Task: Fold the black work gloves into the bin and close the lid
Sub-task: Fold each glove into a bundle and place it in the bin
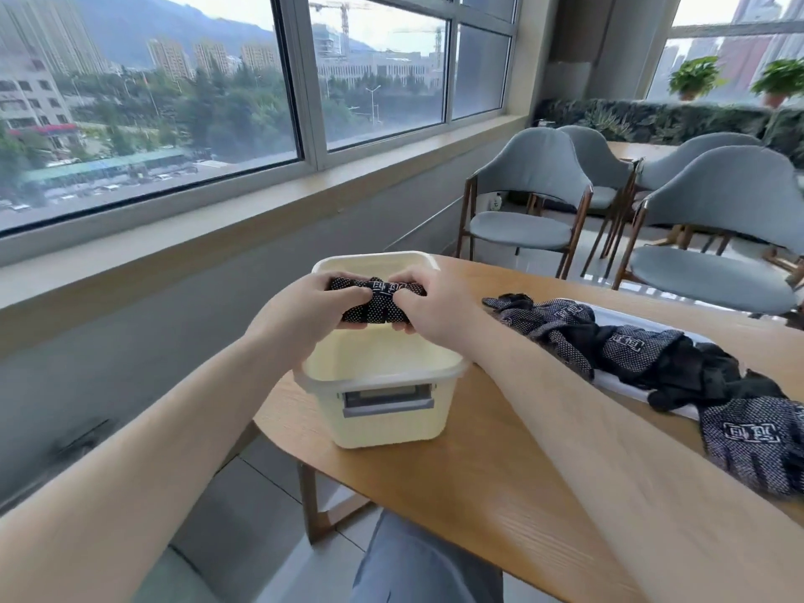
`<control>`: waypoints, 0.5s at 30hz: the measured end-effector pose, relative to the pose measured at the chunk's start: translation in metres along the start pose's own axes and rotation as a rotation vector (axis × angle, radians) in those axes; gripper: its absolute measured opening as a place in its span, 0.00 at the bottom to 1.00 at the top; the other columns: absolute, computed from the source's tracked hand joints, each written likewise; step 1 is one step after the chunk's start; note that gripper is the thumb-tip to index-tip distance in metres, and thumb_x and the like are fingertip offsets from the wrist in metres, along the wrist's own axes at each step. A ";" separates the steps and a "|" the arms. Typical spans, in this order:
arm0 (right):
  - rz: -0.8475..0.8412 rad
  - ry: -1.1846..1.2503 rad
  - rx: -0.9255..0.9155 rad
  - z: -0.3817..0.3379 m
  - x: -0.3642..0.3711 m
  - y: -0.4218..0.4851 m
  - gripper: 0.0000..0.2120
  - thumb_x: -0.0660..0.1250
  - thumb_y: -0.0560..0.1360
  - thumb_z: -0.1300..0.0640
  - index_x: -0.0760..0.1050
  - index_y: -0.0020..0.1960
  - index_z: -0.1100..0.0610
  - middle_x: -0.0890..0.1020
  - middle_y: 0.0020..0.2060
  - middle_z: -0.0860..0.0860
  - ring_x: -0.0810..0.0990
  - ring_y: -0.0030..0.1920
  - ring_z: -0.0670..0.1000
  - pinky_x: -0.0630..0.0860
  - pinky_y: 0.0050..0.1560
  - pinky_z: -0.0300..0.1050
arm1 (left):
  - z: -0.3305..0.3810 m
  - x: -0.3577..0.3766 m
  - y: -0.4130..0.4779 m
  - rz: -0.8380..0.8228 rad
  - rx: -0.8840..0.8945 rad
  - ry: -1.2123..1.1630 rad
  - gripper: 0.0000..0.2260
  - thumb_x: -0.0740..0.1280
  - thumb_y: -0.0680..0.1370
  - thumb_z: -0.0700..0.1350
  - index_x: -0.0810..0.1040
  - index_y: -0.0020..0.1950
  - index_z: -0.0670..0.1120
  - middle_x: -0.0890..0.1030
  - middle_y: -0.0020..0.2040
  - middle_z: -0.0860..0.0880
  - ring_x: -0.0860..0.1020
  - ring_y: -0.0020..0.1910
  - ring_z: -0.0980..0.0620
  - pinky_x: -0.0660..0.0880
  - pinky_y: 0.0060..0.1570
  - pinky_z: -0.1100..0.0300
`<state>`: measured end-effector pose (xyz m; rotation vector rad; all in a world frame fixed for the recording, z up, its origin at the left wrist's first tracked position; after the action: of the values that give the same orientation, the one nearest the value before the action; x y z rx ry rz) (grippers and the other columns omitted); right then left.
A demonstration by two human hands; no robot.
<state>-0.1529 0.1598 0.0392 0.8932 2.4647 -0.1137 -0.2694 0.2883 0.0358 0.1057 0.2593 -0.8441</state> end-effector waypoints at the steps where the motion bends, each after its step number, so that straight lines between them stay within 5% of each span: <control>1: 0.007 -0.017 -0.007 0.001 -0.002 -0.008 0.11 0.60 0.81 0.58 0.76 0.62 0.53 0.84 0.44 0.51 0.84 0.36 0.45 0.82 0.41 0.44 | 0.002 0.004 -0.007 -0.003 0.001 -0.012 0.07 0.73 0.75 0.45 0.86 0.53 0.50 0.87 0.51 0.46 0.86 0.50 0.47 0.83 0.54 0.50; 5: 0.044 -0.053 0.004 0.007 -0.019 -0.051 0.12 0.60 0.80 0.56 0.77 0.61 0.51 0.86 0.43 0.49 0.86 0.38 0.45 0.83 0.42 0.45 | 0.009 0.032 -0.039 -0.018 0.018 -0.042 0.09 0.69 0.79 0.37 0.83 0.58 0.41 0.85 0.53 0.42 0.85 0.52 0.47 0.84 0.47 0.58; 15: -0.085 -0.097 0.211 0.014 -0.051 -0.071 0.09 0.60 0.82 0.59 0.78 0.57 0.56 0.87 0.44 0.54 0.88 0.40 0.51 0.85 0.42 0.43 | 0.009 0.067 -0.041 -0.152 -0.095 -0.044 0.05 0.70 0.78 0.38 0.83 0.53 0.42 0.84 0.53 0.41 0.84 0.52 0.45 0.83 0.52 0.50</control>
<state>-0.1574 0.0719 0.0455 0.8466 2.4309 -0.4437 -0.2558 0.2106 0.0268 -0.0216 0.2680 -0.9824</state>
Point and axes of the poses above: each hand's wrist, its own y-axis towards the middle knuckle, its own x-axis out of the palm, z = x × y, the point moved 4 cm from there along y, towards the middle knuckle
